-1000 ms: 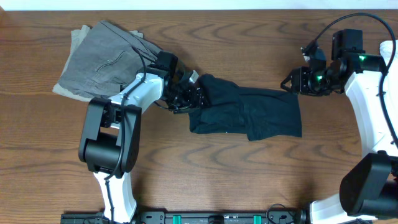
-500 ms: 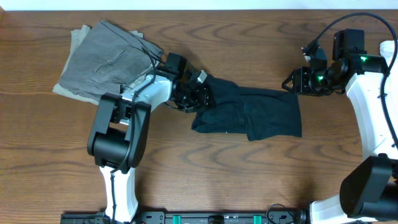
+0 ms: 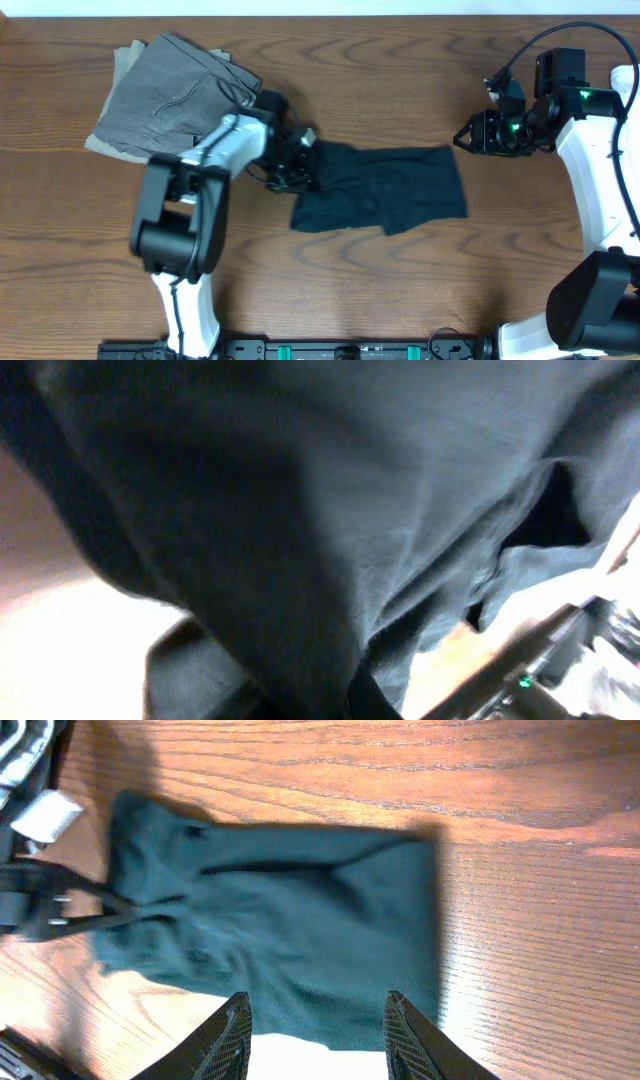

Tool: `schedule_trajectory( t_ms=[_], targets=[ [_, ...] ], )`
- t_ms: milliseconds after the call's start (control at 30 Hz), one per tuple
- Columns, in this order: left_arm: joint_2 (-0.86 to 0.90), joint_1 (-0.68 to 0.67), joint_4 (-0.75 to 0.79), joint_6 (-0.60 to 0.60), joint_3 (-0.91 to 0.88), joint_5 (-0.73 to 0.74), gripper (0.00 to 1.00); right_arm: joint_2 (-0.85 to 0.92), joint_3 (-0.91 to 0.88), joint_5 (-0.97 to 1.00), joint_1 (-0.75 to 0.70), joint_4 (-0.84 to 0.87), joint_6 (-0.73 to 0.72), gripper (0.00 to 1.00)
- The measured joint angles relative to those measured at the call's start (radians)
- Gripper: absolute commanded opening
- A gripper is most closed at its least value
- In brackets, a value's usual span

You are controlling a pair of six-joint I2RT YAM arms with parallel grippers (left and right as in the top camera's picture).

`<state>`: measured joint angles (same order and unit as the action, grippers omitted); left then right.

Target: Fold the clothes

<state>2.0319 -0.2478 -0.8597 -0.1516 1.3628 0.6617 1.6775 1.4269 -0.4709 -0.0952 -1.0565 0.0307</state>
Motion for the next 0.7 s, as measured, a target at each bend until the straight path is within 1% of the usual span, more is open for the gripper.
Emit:
schedule_trajectory(
  t_ms=[100, 167, 267, 367, 633, 667, 700],
  targets=[
    [-0.084, 0.034, -0.085, 0.034, 0.058, -0.094, 0.06, 0.0, 0.0, 0.0, 0.0, 0.003, 0.0, 0.41],
    [-0.149, 0.04, -0.101, 0.049, 0.098, -0.144, 0.06, 0.0, 0.0, 0.0, 0.0, 0.01, 0.0, 0.41],
    [-0.215, 0.013, -0.103, 0.051, 0.121, -0.182, 0.06, 0.0, 0.0, 0.0, 0.0, 0.015, 0.0, 0.4],
    [-0.227, -0.059, -0.106, 0.047, 0.124, -0.216, 0.06, 0.0, 0.0, 0.0, 0.0, 0.015, 0.0, 0.4],
    [-0.177, -0.337, -0.078, 0.021, 0.124, -0.36, 0.07, 0.0, 0.0, 0.0, 0.0, 0.015, 0.0, 0.4],
    [-0.169, -0.365, -0.071, 0.02, 0.124, -0.376, 0.12, 0.0, 0.0, 0.0, 0.0, 0.015, 0.0, 0.4],
    [-0.155, -0.394, -0.058, 0.019, 0.124, -0.39, 0.28, 0.0, 0.0, 0.0, 0.0, 0.015, 0.0, 0.4]
  ],
)
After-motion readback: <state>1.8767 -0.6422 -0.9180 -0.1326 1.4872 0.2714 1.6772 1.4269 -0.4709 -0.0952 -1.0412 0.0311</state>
